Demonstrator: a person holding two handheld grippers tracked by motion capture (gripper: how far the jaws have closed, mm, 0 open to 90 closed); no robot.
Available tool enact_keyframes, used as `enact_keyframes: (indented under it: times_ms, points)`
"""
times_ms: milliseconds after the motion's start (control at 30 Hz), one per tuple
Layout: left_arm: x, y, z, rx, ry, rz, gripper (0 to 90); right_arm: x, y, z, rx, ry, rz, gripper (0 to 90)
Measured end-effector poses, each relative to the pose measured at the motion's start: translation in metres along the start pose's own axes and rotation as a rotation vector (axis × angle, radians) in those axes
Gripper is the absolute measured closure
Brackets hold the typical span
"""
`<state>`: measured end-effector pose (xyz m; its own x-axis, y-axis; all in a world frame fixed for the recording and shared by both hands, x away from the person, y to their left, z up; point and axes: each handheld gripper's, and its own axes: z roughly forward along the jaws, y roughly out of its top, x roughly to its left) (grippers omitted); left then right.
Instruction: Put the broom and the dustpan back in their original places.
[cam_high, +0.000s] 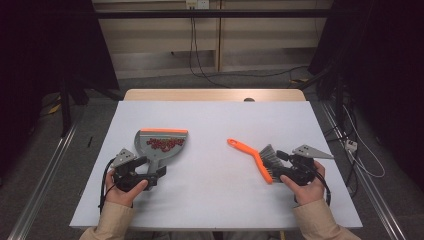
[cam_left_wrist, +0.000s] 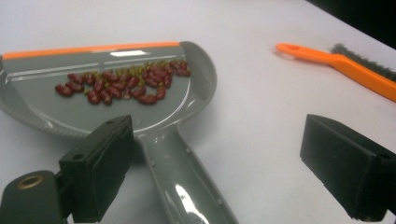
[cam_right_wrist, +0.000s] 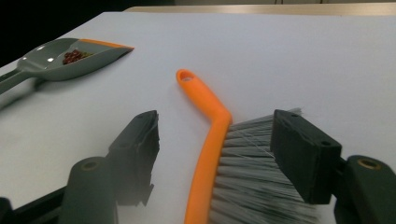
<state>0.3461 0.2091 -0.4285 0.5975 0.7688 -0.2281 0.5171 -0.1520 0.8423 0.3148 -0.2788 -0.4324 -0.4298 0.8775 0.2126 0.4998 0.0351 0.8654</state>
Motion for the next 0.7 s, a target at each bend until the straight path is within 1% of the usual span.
enact_keyframes:
  times_ms: [33, 200, 267, 367, 400, 500, 533, 567, 700]
  points:
    - [0.0, 0.0, -0.001, -0.008, -0.003, 0.005, 10.3, 0.0, -0.001, -0.002, 0.0, 0.004, -0.004, 30.8]
    - [0.001, -0.002, -0.005, -0.011, -0.024, 0.032, 9.8, -0.001, -0.008, -0.012, -0.006, 0.01, -0.022, 27.7]
    - [0.002, -0.004, -0.007, -0.003, -0.029, 0.042, 9.7, -0.002, -0.01, -0.015, -0.001, 0.014, -0.016, 27.7]
    - [0.004, -0.008, -0.01, -0.001, -0.037, 0.043, 9.6, -0.002, -0.015, -0.019, 0.005, 0.01, -0.027, 27.6]
    - [0.005, -0.008, -0.01, 0.002, -0.039, 0.05, 9.6, -0.002, -0.016, -0.019, 0.009, 0.01, -0.029, 27.4]
    - [0.005, -0.01, -0.011, -0.007, -0.049, 0.05, 8.6, -0.004, -0.02, -0.021, 0.02, 0.001, -0.035, 27.1]
    - [0.005, -0.01, -0.011, -0.007, -0.047, 0.063, 8.5, -0.004, -0.021, -0.022, 0.023, 0.001, -0.037, 27.1]
    - [0.004, -0.009, -0.011, -0.009, -0.047, 0.065, 8.5, -0.004, -0.021, -0.023, 0.023, -0.002, -0.035, 27.0]
    - [0.005, -0.008, -0.011, -0.026, -0.053, 0.062, 8.4, -0.004, -0.022, -0.024, 0.019, 0.0, -0.039, 27.0]
